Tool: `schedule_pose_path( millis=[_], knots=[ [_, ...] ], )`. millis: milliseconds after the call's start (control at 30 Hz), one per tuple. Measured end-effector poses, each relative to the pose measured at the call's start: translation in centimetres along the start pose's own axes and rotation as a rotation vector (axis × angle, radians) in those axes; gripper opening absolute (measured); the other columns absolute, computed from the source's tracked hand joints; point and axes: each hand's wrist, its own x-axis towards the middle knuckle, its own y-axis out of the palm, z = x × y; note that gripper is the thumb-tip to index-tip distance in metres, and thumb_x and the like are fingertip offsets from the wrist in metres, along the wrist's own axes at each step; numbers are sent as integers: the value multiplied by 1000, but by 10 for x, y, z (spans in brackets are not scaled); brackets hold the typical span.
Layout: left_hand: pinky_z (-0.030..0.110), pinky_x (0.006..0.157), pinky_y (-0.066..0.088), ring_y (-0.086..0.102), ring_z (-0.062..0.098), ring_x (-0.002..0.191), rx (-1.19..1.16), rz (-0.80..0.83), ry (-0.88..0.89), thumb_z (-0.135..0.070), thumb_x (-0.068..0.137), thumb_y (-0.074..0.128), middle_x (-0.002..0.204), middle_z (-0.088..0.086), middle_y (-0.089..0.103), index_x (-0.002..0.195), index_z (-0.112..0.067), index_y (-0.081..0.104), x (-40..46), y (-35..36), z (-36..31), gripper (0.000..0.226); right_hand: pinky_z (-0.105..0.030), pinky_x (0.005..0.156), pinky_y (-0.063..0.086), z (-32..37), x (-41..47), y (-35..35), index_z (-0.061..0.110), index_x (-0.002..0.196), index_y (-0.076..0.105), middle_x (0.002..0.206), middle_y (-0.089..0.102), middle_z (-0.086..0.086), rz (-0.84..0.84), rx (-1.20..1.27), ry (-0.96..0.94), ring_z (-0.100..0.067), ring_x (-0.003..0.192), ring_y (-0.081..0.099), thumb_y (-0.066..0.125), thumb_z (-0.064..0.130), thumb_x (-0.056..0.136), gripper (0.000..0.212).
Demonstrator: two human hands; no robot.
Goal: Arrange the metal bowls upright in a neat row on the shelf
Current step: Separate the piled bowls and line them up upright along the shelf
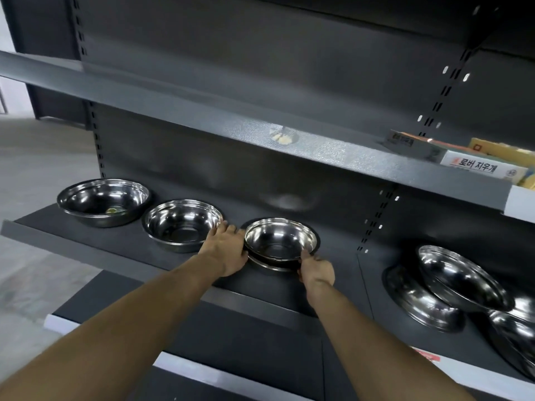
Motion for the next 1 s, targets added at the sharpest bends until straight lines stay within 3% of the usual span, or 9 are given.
schedule_pose_path(
  millis=[233, 400, 600, 733, 867, 1000],
  knots=[
    [47, 121, 20, 16, 33, 150, 0, 26, 73, -42, 98, 46, 156, 13, 33, 148, -12, 36, 11, 7, -9, 60, -47, 91, 56, -15, -13, -4, 14, 66, 60, 92, 75, -16, -7, -63, 6, -36, 94, 70, 54, 49, 94, 45],
    [47, 120, 22, 22, 32, 147, -17, 9, 196, -43, 96, 48, 155, 12, 35, 148, -14, 38, 18, 15, -45, 61, -48, 90, 57, -29, -10, -33, 13, 69, 57, 68, 66, -4, -60, 31, 78, -34, 87, 73, 57, 41, 95, 38],
    [44, 118, 24, 30, 31, 142, 12, 19, 310, -43, 96, 47, 149, 10, 42, 141, -13, 46, 21, 25, -102, 54, -51, 92, 56, -54, 5, -95, 10, 80, 60, 81, 68, -12, -154, 70, 143, -36, 88, 73, 53, 38, 98, 34],
    [45, 118, 24, 30, 30, 142, 34, 60, 360, -43, 97, 45, 149, 12, 43, 142, -12, 46, 22, 31, -145, 54, -46, 77, 59, -72, 20, -144, 9, 87, 61, 75, 66, -9, -224, 120, 189, -28, 64, 68, 52, 33, 99, 29],
    [49, 117, 26, 27, 32, 145, 87, 92, 394, -45, 98, 43, 150, 13, 41, 144, -12, 43, 24, 36, -199, 57, -40, 68, 60, -85, 35, -195, 6, 100, 65, 84, 68, -10, -253, 170, 218, -28, 67, 68, 51, 37, 98, 34],
    [48, 117, 26, 29, 33, 144, 129, 142, 387, -47, 99, 42, 154, 13, 37, 148, -13, 38, 28, 44, -257, 60, -47, 81, 60, -101, 55, -247, 3, 103, 65, 85, 68, -14, -283, 206, 211, -32, 73, 67, 50, 39, 99, 39]
  ],
)
